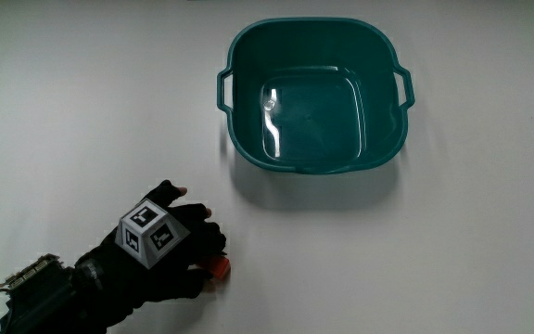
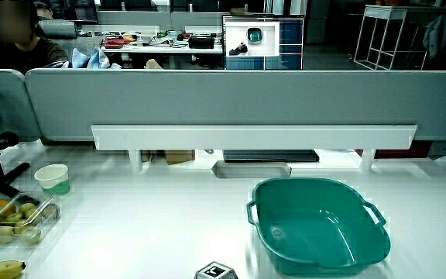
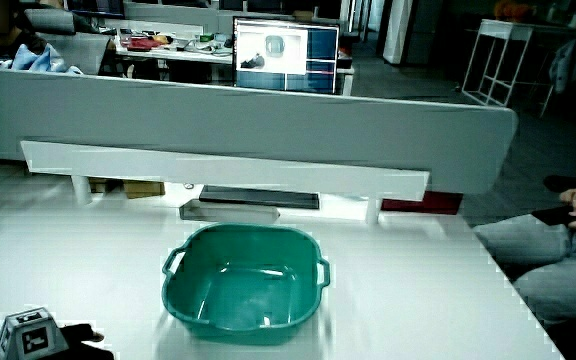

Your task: Pick red block

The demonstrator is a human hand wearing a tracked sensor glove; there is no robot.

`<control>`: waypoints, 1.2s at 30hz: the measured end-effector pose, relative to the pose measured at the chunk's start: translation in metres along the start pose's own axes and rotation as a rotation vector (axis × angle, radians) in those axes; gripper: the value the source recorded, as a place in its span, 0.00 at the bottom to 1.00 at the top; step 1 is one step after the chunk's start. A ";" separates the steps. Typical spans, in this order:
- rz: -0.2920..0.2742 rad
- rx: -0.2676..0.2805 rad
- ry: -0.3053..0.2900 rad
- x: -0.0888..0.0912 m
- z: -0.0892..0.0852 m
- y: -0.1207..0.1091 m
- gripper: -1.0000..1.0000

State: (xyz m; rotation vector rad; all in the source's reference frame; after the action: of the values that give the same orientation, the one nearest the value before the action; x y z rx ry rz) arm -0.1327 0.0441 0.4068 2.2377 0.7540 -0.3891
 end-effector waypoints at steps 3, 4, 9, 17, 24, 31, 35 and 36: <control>-0.002 -0.007 -0.005 0.000 -0.002 0.002 0.54; -0.008 -0.006 0.001 0.000 -0.001 0.002 0.55; 0.000 -0.023 -0.012 0.001 -0.006 0.004 0.62; -0.016 0.001 0.005 0.002 -0.004 0.005 0.73; -0.022 0.037 0.020 0.004 -0.003 0.006 0.82; -0.032 0.053 0.004 0.003 -0.003 0.006 0.92; -0.047 0.068 -0.009 0.004 -0.001 0.004 0.97; -0.043 0.074 -0.016 0.005 0.001 0.003 0.99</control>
State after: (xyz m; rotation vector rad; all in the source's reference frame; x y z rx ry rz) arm -0.1272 0.0437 0.4049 2.2873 0.7920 -0.4626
